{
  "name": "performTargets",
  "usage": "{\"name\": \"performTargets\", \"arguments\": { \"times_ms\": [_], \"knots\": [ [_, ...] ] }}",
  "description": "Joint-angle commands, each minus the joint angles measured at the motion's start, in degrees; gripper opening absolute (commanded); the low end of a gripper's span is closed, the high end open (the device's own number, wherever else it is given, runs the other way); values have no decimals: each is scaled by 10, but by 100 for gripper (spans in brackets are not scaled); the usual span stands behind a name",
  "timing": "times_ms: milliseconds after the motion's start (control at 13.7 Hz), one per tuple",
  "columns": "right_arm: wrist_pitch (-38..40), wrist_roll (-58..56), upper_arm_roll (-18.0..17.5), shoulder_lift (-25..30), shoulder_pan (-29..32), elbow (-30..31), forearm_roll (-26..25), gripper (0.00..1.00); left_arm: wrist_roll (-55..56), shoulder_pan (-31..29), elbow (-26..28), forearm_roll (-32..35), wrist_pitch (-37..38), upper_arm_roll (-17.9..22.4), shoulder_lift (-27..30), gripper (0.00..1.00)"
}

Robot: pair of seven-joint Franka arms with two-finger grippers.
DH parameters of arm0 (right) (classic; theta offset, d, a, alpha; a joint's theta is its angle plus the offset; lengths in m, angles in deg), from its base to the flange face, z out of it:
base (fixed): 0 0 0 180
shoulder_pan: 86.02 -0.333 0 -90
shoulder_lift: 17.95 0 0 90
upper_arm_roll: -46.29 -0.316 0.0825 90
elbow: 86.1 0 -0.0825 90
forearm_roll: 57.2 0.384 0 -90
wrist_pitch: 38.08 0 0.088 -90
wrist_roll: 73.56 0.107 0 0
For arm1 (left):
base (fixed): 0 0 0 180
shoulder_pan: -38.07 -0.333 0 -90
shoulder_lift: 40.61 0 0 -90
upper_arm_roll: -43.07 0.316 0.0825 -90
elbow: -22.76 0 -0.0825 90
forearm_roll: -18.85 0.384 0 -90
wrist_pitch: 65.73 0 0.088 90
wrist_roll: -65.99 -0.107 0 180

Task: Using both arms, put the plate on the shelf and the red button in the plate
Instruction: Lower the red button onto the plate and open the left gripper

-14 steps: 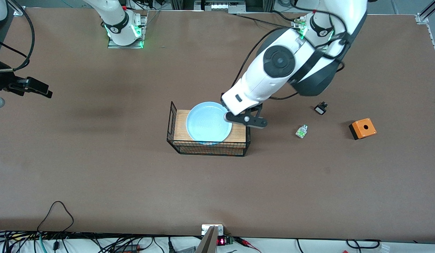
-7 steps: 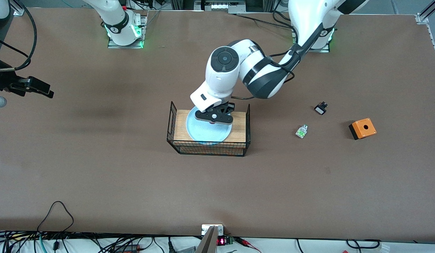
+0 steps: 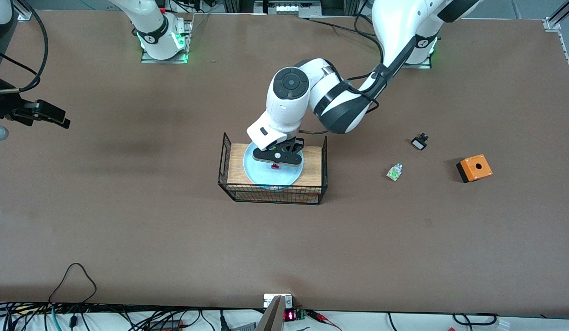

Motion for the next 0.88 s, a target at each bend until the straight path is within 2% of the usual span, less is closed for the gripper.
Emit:
{"name": "performTargets", "arguments": {
  "times_ms": [0, 146, 365, 803],
  "knots": [
    [3, -7, 0, 8, -2, 1, -3, 100, 12, -12, -14, 15, 16, 3, 26, 100],
    [3, -7, -1, 8, -2, 1, -3, 100, 12, -21, -16, 17, 77, 3, 54, 100],
    [3, -7, 0, 8, -2, 0, -3, 100, 4, -78, -16, 10, 166, 0, 106, 100],
    [3, -5, -1, 8, -6, -1, -3, 100, -27, -187, -22, -10, 341, -11, 159, 100]
  ]
}}
